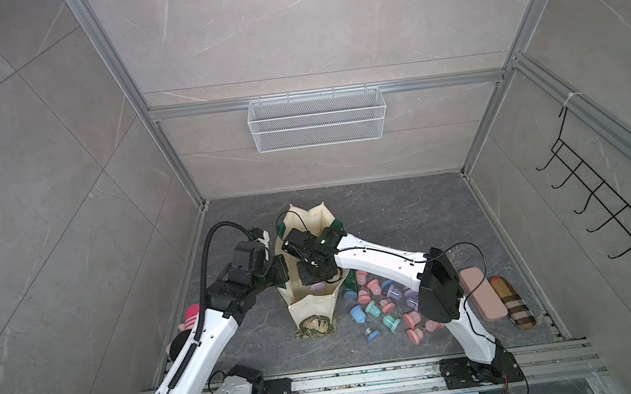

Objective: Put the hourglass into the canvas bag
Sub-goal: Place the hourglass in the canvas bag, then pick up the hourglass from the center of the board.

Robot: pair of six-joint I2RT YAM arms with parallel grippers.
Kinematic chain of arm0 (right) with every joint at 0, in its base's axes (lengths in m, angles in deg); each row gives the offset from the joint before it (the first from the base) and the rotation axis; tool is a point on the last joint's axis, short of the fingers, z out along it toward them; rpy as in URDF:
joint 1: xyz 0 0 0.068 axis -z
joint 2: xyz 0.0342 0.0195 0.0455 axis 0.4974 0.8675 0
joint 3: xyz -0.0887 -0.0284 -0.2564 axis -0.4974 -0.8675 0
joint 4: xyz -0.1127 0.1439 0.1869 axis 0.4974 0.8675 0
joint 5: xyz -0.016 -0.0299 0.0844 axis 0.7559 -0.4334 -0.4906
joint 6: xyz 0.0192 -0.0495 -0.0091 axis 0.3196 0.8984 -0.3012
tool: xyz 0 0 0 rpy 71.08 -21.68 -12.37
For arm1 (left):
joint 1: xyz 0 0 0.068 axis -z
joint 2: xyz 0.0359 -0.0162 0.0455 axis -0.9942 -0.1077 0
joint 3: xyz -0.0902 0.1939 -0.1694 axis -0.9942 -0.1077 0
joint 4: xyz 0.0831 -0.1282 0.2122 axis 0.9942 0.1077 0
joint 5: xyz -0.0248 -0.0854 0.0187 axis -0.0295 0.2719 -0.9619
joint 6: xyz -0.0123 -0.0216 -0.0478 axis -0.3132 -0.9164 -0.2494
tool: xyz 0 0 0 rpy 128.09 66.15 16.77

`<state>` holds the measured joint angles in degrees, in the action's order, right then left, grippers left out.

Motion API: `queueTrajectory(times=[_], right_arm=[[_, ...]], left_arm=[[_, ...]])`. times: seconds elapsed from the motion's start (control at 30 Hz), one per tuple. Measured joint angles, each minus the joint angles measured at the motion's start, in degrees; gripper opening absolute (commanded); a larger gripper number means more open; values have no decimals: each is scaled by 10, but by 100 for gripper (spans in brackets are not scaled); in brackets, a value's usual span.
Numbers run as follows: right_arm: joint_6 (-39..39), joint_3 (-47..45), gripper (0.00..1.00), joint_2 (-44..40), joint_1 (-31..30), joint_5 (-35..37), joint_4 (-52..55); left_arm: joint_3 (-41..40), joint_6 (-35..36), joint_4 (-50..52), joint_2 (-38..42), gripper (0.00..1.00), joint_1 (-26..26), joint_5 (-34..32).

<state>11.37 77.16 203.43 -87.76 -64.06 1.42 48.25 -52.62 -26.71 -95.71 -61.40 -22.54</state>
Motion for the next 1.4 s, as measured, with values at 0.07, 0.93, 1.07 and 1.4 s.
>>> queueTrajectory(times=[0.07,0.93,1.07,1.4], right_arm=[[-3,0,61,0,0,0,-5],[19,-323,71,-472,79,239,-71],[-6,-486,71,-521,204,213,-70],[-8,-680,70,-525,381,111,-113]], left_arm=[[0,0,0,0,0,0,0],[0,0,-2,0,0,0,9],[0,0,-2,0,0,0,13],[0,2,-4,-1,0,0,15]])
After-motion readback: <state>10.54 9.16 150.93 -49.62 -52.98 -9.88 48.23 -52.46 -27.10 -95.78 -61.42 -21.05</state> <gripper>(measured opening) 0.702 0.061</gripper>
